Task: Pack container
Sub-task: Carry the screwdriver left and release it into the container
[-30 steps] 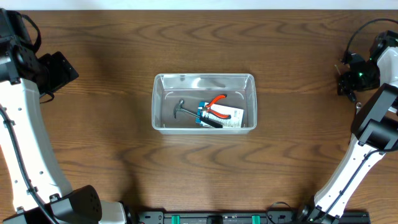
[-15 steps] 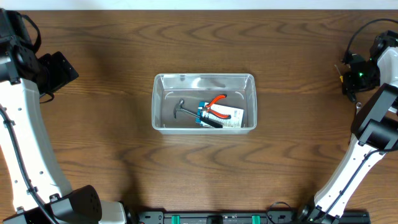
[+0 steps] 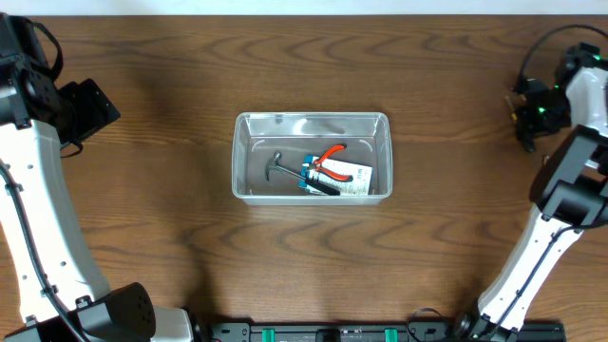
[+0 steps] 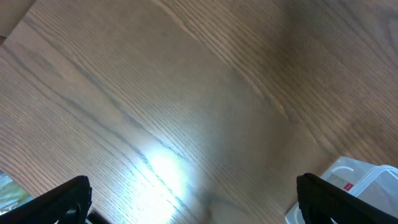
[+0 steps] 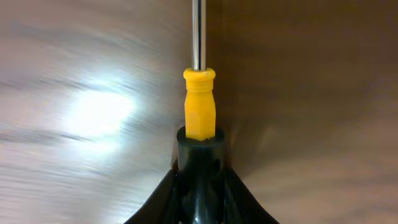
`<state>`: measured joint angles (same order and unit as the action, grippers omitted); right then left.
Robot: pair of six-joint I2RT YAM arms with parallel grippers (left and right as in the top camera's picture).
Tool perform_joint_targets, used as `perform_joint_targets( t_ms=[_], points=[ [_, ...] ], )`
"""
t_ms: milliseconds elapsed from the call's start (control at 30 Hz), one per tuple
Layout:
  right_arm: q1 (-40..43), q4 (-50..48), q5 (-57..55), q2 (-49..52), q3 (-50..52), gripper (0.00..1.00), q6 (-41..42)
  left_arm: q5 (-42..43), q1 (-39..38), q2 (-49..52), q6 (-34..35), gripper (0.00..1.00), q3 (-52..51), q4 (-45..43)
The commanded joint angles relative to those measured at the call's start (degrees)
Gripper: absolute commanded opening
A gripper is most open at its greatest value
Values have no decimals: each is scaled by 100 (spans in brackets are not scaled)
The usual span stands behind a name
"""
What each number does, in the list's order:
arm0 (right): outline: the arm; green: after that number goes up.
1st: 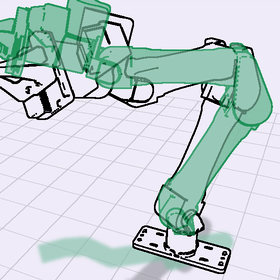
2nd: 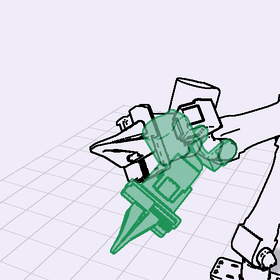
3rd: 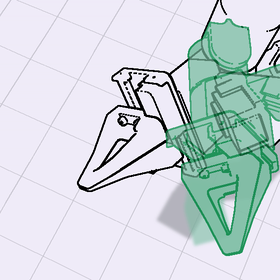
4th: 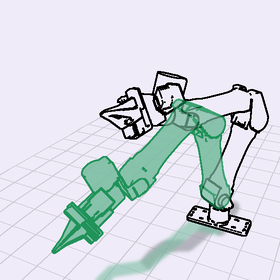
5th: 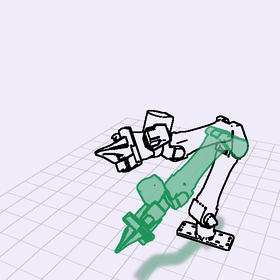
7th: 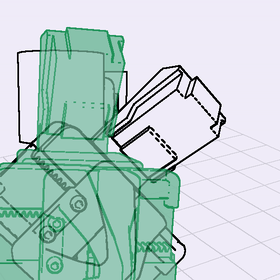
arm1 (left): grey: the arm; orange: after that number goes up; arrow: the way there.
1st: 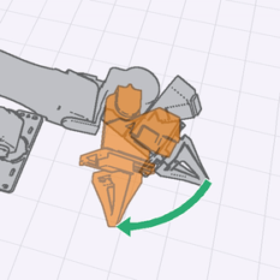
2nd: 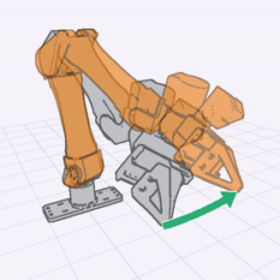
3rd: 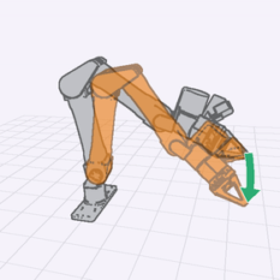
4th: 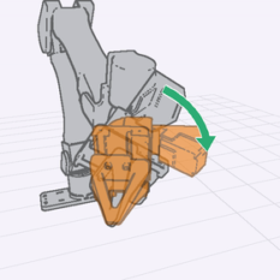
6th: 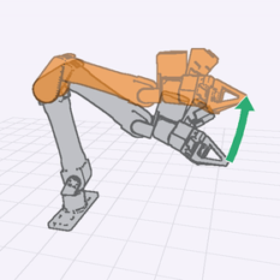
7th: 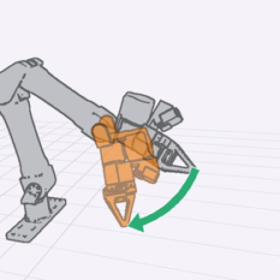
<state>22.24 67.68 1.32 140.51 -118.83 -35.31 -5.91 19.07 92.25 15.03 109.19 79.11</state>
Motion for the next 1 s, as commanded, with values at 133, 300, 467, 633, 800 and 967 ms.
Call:
perform_joint_targets(
  t_ms=[133, 300, 467, 633, 800, 967],
  points=[
    [-1128, 221, 1080, -1384, -678, 1, 57, 55, 9, -31, 7, 98, -31, 31],
    [-2315, 162, 1215, -2404, -813, 1, 57, 55, 9, -31, 7, 98, -31, 33],
    [-3759, 452, 1333, -2564, -796, 1, -85, 55, 9, -31, 7, 98, -31, 33],
    [-4966, 824, 1327, -2330, -444, 2, -584, 52, 11, -31, -46, 98, -31, 28],
    [-5744, 717, 708, -1961, 334, 1, -763, 52, 11, -31, -125, 98, -31, 31],
    [-5939, 238, 448, -1497, 977, 1, -745, 55, 9, -31, -125, 98, -31, 31]
  ],
)
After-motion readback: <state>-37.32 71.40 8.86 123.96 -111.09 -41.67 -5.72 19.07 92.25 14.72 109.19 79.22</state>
